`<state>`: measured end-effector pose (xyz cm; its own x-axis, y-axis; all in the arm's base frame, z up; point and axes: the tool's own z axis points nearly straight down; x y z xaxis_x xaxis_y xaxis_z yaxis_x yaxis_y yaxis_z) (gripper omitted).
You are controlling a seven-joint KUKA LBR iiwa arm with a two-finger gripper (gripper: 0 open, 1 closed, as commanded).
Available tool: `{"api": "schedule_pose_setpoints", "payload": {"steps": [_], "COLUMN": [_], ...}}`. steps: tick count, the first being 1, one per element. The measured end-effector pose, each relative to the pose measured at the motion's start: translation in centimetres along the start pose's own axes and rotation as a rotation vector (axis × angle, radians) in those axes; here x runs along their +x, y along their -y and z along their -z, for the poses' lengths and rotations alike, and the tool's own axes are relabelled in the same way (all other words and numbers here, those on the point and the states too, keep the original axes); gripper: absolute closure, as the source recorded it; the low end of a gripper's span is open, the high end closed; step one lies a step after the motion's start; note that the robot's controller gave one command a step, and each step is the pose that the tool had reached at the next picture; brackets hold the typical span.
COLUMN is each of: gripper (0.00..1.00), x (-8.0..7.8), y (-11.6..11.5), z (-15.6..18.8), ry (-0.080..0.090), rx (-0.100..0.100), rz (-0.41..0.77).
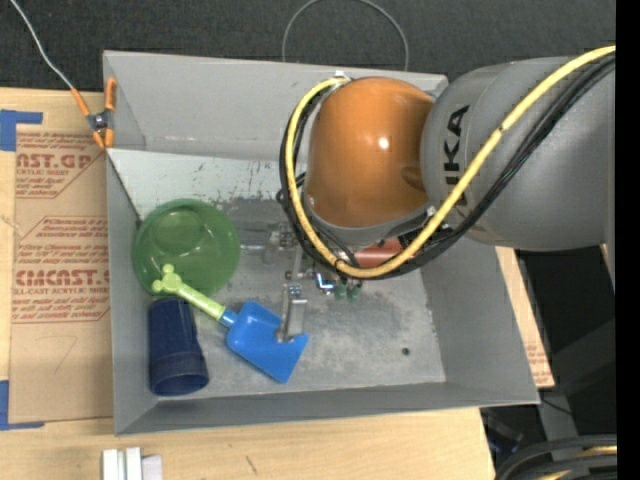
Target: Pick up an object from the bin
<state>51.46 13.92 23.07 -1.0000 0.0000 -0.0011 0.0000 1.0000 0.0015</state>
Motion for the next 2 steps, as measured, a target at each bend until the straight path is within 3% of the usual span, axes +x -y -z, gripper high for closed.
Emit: {"api": "schedule_pose_setpoints", "payload": {"steps": [1, 2], "gripper": [0.0, 0.0], "x": [-0.2, 1.5], "y": [2.1, 1.6], "z": [-12.9, -16.1], "ry": [-0.004, -0.001], "rx": [0.0, 0.0], "rz": [-0.199, -0.175]}}
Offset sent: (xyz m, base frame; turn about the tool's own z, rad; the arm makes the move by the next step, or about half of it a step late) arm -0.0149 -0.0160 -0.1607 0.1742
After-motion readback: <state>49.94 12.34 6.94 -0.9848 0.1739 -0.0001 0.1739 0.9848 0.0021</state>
